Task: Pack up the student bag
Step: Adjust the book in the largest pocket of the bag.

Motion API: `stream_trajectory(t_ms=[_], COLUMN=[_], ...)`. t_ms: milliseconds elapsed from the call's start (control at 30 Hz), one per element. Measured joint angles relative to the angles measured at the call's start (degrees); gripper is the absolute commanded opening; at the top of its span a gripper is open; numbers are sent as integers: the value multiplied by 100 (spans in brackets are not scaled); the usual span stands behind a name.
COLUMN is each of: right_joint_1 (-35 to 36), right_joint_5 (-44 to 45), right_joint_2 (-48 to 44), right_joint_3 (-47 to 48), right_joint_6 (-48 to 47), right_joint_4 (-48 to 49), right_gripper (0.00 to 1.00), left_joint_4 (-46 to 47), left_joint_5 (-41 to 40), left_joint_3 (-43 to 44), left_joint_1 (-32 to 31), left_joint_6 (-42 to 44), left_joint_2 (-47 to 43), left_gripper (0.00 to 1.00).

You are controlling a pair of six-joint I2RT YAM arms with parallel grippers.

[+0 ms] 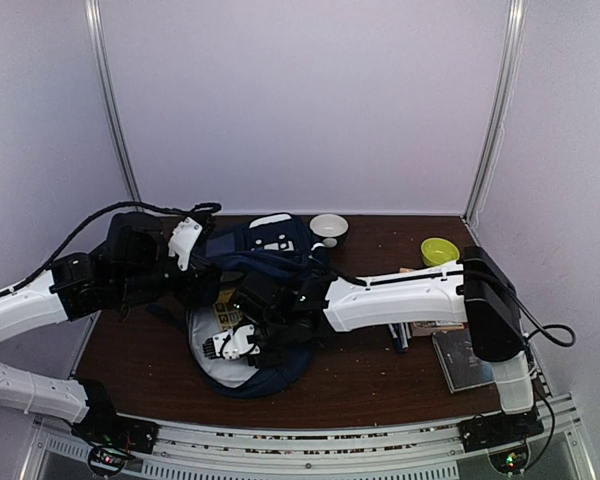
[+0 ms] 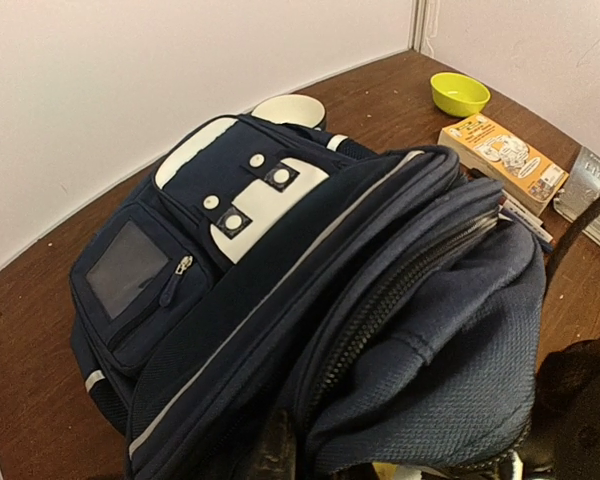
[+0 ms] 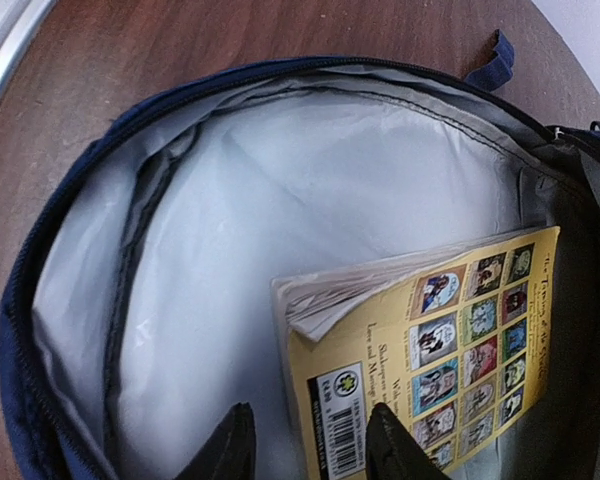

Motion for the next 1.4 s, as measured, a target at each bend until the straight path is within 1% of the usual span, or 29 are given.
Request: stream_trajectory(t_ms=[100,300,400,533,733,833,933,1033,1100,1167,1267,1400], right_joint_1=[2,33,52,50,11,-39,-74,-94,-101,-98,-83,-61], right_joint_5=[140,258,275,490,1204,1554,1757,1700,1519,1108,389,-483], right_joint_2=[264,824,1005,1292,1703,1816,1832,1814,1609,1117,-4,-1543], right_joint_3=[247,715,990,1386,1801,1856,1856,1827,1563,1025,127,-673], right_joint_6=[-42,-39,28,356,975,1198,1414,1499,1482,1410,1263,1108], right_joint_4=[74,173,173,254,605,723,772,769,796,651,234,-251], right_gripper=[42,44,41,37,34,34,35,41,45,48,51,52], left_joint_4=[-55,-127,-160,-214,-247,-249,-249,-260,-262,-269,-280,-341], left_joint_5=[57,129,140,179,214,205,175,81,-44,-164,-380,-566], left_joint_3=[0,0,0,0,0,0,0,0,-2,-17,-68,-122], left_joint_1=[0,0,2,2,7,7,7,7,4,0,0,0], left_joint_6=[-50,-151,-195,-258,-339,-363,-369,-389,-409,-424,-431,-494], left_joint_2=[-15,-26,-55,-94,-140,-168,-208,-247,-262,-278,-286,-214], left_gripper=[0,0,0,0,0,0,0,0,0,0,0,0])
